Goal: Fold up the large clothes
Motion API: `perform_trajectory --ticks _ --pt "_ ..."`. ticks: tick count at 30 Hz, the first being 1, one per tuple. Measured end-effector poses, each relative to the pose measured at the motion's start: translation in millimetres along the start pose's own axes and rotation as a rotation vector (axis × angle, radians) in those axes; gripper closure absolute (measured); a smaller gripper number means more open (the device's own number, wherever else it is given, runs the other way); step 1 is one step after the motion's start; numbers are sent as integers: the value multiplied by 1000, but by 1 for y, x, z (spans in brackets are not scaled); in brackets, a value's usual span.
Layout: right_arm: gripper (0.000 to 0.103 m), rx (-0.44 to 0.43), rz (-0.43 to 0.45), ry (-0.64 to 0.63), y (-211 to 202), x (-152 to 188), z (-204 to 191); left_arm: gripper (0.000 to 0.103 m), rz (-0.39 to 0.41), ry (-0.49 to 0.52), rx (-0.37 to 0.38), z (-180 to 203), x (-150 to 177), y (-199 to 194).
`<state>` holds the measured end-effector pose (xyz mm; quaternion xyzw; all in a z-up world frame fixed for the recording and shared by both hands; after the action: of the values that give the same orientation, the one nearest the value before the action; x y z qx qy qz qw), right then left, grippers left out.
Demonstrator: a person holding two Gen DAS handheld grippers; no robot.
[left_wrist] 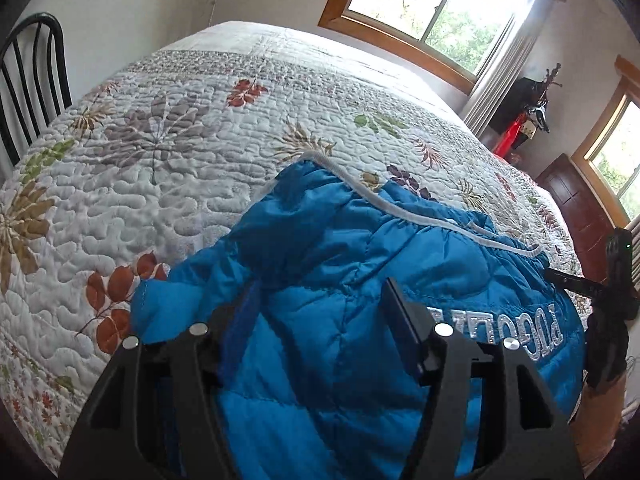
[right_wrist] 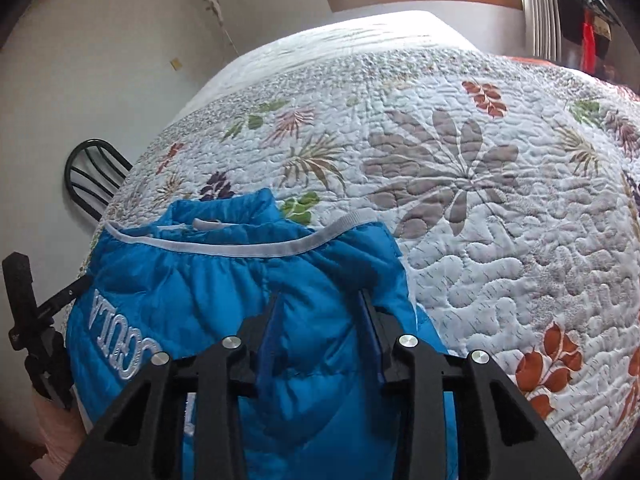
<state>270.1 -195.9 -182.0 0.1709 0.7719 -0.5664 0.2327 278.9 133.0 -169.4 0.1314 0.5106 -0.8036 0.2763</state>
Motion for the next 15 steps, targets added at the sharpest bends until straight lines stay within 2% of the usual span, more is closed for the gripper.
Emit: perform_trajectory --ticks 3,8,11,13,15 --pt "70 -53 -7 41 19 0 7 42 12 -9 1 -7 -1 11" --pt "70 -66 -12 42 21 -2 6 42 30 30 -70 -2 0 16" --pt "70 -79 21 59 1 -2 6 42 27 13 -78 -3 1 5" --pt "67 -81 64 44 -24 1 3 41 50 0 -73 -4 4 -16" --pt "67 -6 81 6 -50 11 3 39 84 -11 -74 -7 7 -41"
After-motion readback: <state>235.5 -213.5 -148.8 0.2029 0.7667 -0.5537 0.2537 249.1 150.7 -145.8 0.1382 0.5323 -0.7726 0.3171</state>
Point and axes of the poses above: each gripper's, at about its wrist camera, not at the fingertips, and y roughly the way its jaws point, z to its right, x to its underside, the point moved 10 cm from there along y, roughly the way its jaws point, and after that the axes turned 13 degrees about -y, right-handed, at the moved point
